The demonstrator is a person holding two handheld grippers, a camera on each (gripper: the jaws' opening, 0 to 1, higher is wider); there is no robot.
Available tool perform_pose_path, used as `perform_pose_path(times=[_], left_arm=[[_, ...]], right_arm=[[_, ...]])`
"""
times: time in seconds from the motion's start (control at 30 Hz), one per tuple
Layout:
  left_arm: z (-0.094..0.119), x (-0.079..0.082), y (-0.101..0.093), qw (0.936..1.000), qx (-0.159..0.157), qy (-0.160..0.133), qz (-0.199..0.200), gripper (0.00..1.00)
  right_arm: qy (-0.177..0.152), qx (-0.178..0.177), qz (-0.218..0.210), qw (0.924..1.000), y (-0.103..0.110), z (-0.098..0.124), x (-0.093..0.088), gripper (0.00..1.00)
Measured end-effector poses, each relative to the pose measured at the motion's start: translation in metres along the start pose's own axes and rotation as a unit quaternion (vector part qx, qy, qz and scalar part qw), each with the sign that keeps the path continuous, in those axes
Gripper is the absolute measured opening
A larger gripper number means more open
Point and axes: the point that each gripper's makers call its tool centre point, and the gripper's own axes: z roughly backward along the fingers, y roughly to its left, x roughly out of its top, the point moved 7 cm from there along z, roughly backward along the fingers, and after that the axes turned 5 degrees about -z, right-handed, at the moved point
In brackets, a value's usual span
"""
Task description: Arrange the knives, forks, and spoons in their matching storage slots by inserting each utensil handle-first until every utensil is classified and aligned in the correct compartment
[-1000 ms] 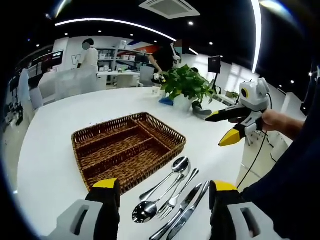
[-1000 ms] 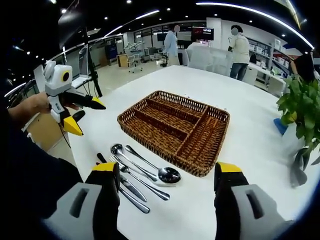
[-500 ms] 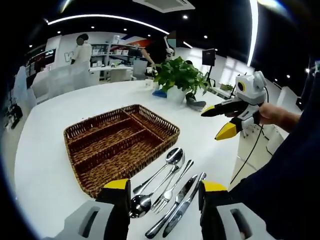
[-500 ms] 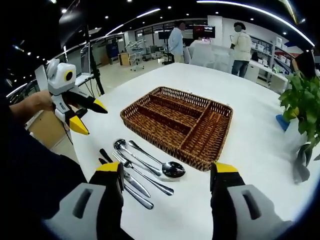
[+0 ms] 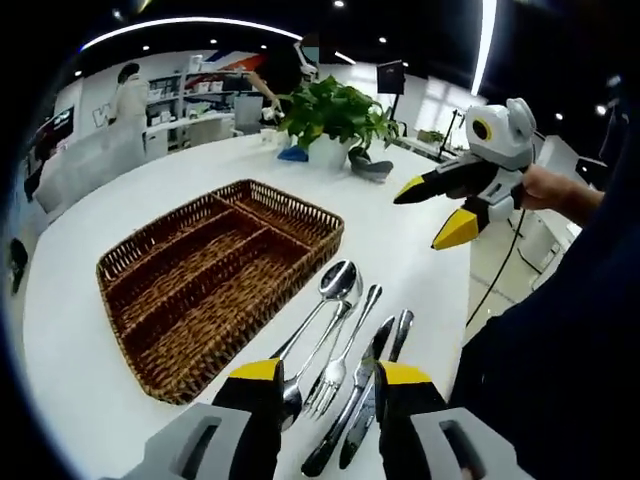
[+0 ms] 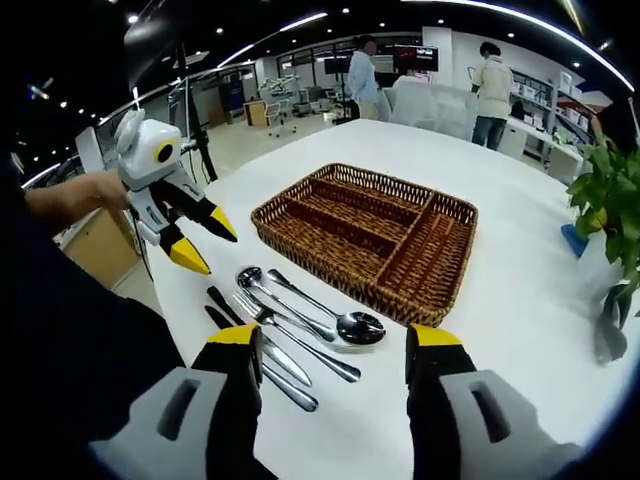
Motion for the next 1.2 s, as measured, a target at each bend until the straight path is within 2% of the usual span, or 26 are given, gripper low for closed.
perform_pose_path(times=[0.03, 0.2, 0.33, 0.53, 0.63, 0.7, 0.87, 1.0, 1.03, 1.13, 1.2], left_arm=[[-0.004, -0.001, 0.001, 0.9998, -0.005, 0.016, -0.014, 0.34], [-0.019, -0.004, 0.006, 0.9972, -0.017, 0.05, -0.053, 0.29], [-0.031, -0.004, 0.01, 0.9955, -0.03, 0.063, -0.064, 0.24], [-0.048, -0.007, 0.016, 0.9901, -0.054, 0.099, -0.084, 0.21], [-0.055, -0.011, 0.02, 0.9819, -0.064, 0.136, -0.115, 0.18], [-0.06, -0.012, 0.022, 0.9787, -0.065, 0.149, -0.126, 0.17], [-0.068, -0.013, 0.023, 0.9727, -0.076, 0.168, -0.141, 0.16], [-0.073, -0.015, 0.021, 0.9647, -0.082, 0.186, -0.168, 0.14], [-0.074, -0.013, 0.021, 0.9666, -0.081, 0.178, -0.166, 0.13], [-0.077, -0.019, 0.022, 0.9558, -0.079, 0.208, -0.192, 0.12], [-0.077, -0.021, 0.019, 0.9529, -0.079, 0.213, -0.201, 0.12]], right_arm=[[0.003, 0.001, 0.002, 1.0, 0.001, -0.001, -0.001, 0.56], [0.011, 0.003, 0.008, 0.9999, 0.003, -0.001, -0.004, 0.54], [0.016, 0.002, 0.01, 0.9998, 0.005, -0.002, -0.005, 0.53], [0.025, 0.002, 0.021, 0.9995, 0.007, -0.002, -0.008, 0.53], [0.026, 0.001, 0.02, 0.9995, 0.008, -0.001, -0.01, 0.52], [0.026, -0.002, 0.021, 0.9994, 0.008, 0.001, -0.011, 0.52], [0.025, -0.008, 0.013, 0.9996, 0.009, 0.005, -0.017, 0.52], [0.023, -0.015, 0.001, 0.9996, 0.008, 0.009, -0.023, 0.51], [0.022, -0.016, 0.0, 0.9996, 0.008, 0.009, -0.024, 0.51], [0.021, -0.022, -0.007, 0.9995, 0.007, 0.011, -0.027, 0.5], [0.018, -0.026, -0.013, 0.9994, 0.007, 0.013, -0.028, 0.5]])
